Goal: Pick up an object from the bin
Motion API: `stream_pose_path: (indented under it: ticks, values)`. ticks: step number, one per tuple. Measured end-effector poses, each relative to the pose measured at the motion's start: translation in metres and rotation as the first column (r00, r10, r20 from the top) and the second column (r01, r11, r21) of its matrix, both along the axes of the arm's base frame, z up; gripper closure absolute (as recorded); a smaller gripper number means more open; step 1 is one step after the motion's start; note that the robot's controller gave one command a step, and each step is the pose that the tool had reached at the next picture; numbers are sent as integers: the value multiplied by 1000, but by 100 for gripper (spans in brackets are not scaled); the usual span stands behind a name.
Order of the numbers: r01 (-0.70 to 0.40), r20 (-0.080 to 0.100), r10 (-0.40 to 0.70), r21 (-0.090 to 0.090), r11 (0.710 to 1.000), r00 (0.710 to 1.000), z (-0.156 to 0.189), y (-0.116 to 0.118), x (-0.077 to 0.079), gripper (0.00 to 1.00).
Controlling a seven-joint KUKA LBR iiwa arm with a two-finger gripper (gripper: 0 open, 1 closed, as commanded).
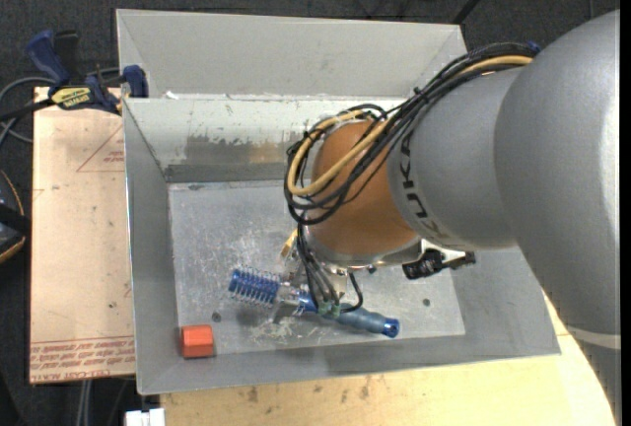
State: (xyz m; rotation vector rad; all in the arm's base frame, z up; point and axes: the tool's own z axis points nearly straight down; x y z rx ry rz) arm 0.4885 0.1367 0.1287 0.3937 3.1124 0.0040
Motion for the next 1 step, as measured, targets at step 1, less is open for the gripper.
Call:
stream_pose_path:
  ticks: [1]
  values:
    - [-2, 2, 2, 0, 1000, 1000, 69, 0, 1, 100]
